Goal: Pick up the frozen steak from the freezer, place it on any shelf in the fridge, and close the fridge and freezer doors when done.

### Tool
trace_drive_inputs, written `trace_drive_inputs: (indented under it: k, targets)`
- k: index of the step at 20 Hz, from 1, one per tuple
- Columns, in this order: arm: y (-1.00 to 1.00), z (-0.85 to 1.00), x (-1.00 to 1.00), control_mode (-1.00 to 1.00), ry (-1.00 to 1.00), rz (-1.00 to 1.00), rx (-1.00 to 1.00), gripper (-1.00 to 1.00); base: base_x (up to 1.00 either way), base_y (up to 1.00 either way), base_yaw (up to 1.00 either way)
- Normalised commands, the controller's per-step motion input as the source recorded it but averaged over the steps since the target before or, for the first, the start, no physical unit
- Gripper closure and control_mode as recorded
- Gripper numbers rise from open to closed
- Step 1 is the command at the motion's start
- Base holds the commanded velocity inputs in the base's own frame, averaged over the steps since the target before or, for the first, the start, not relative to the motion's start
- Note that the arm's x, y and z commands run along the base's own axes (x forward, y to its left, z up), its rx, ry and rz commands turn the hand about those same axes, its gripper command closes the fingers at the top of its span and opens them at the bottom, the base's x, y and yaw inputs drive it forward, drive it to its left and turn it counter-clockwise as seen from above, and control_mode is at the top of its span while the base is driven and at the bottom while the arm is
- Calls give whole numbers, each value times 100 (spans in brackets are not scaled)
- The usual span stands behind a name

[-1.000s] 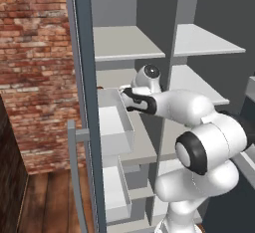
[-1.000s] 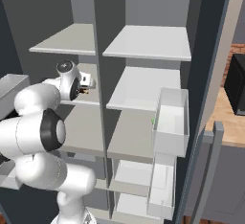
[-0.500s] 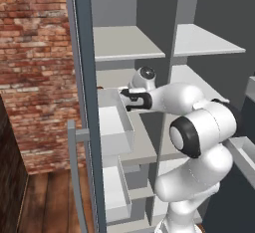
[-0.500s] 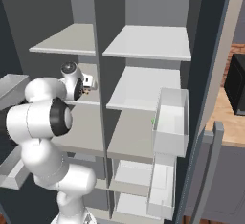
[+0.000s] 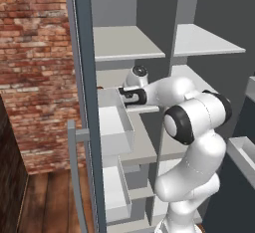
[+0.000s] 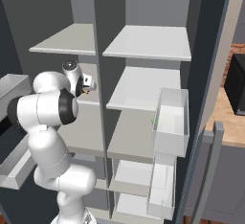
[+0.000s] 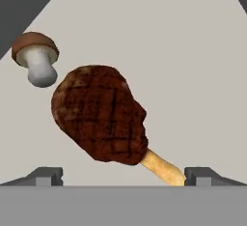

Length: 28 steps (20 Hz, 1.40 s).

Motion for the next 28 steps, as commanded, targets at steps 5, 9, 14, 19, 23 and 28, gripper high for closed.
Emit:
trace_drive_inputs:
  k: [5,9,14,19,23,28]
  targets:
    - [4,-10,38,-100,7,0,0,-100,0,0,0]
    - [0,-18,34,-100,2,0,0,-100,0,0,0]
    - [0,-22,24,-100,2,0,-1,-100,0,0,0]
    - [0,-27,10,-100,2,0,-3,100,0,0,0]
    - [0,-2,1,-100,0,0,0,100,0,0,0]
    - [0,0,-2,-100,0,0,0,100,0,0,0]
